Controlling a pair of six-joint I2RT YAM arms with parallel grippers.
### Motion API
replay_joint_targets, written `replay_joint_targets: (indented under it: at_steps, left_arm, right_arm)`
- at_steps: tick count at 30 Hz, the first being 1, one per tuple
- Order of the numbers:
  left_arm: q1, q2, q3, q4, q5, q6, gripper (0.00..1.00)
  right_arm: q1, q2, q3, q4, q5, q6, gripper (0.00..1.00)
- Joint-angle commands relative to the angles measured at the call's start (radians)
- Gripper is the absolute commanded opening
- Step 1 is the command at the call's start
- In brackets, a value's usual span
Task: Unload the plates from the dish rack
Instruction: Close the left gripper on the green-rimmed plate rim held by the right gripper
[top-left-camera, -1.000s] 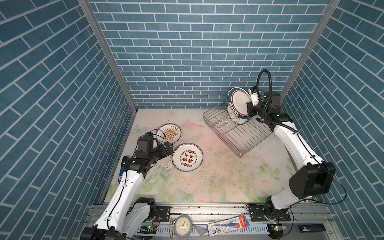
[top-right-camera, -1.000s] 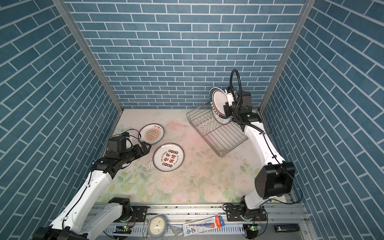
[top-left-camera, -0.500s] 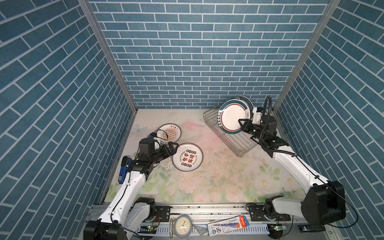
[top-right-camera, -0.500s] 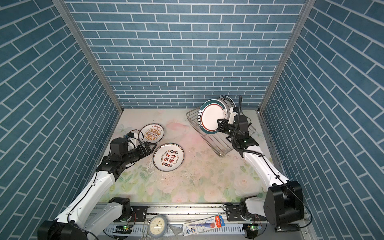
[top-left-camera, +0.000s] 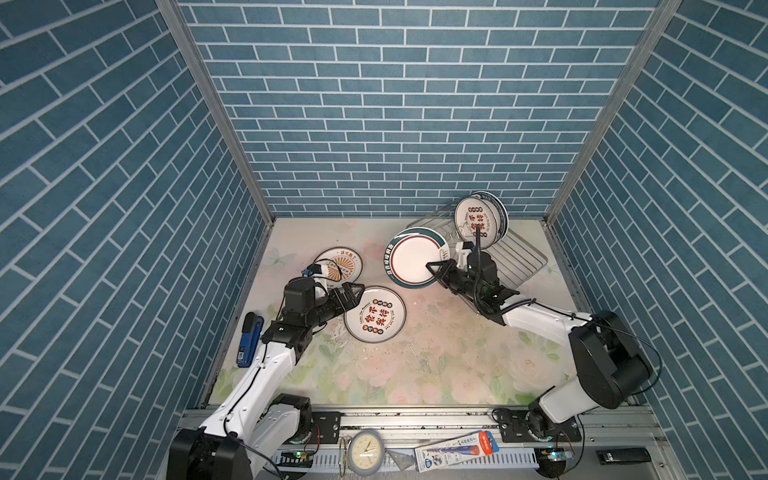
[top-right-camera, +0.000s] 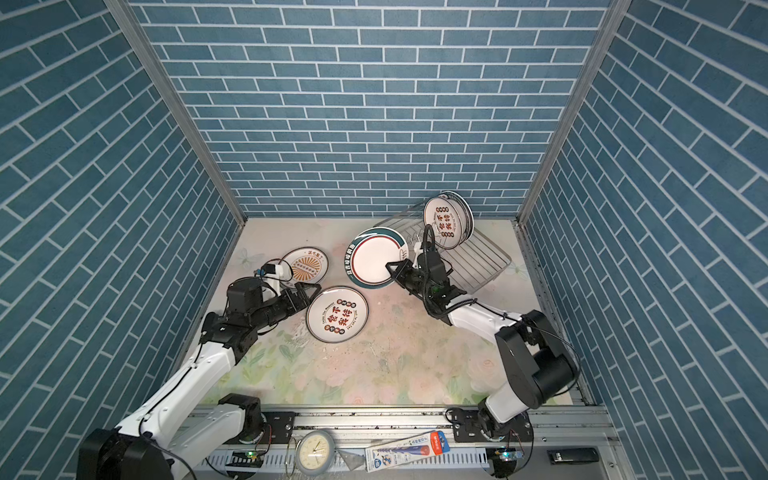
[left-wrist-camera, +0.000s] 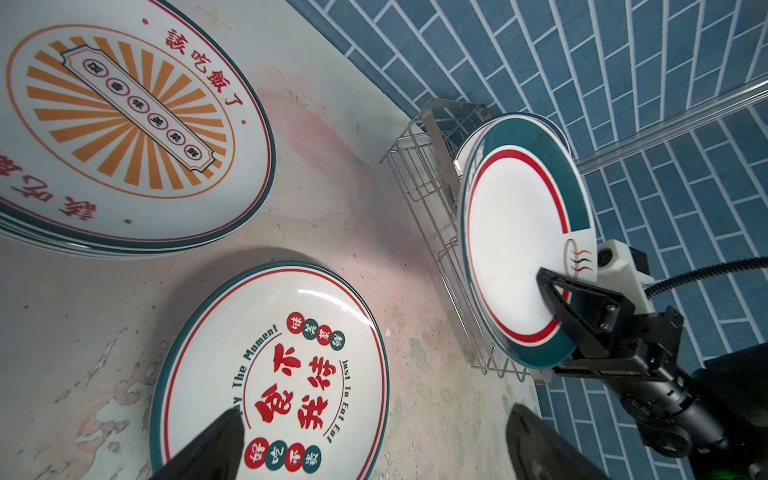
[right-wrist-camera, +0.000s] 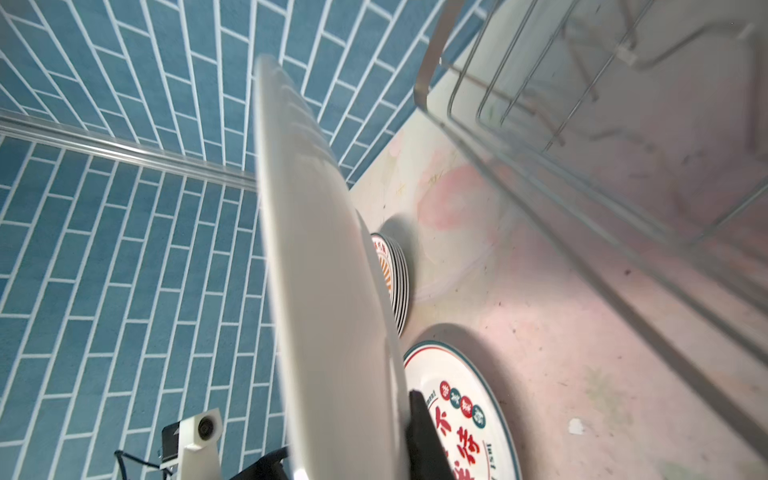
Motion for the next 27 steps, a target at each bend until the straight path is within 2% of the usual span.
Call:
replay_joint_targets:
  at_steps: [1, 10, 16, 22, 27]
  left_arm:
    - [-0.007, 0.029, -0.004, 0.062, 0.028, -0.011, 0.99]
    - [-0.013, 0.116, 0.006, 0.133, 0.03, -0.016, 0.99]
    - [-0.017, 0.19, 0.02, 0.193, 0.052, -0.025, 0.93]
    - [-0.029, 0.239, 0.022, 0.259, 0.07, -0.032, 0.76]
    - [-0.031, 0.26, 0.027, 0.267, 0.081, -0.034, 0.53]
  right_arm:
    - [0.036, 0.043, 0.02, 0.159, -0.049, 0.103, 0.0]
    - [0.095, 0.13, 0.026, 0.238, -0.075, 0.147, 0.0]
    - [0.144, 0.184, 0.053, 0.285, -0.094, 0.174, 0.0]
    - [0.169, 0.21, 0.074, 0.278, -0.098, 0.16, 0.0]
    - [0.173, 0.219, 0.076, 0.277, -0.101, 0.154, 0.0]
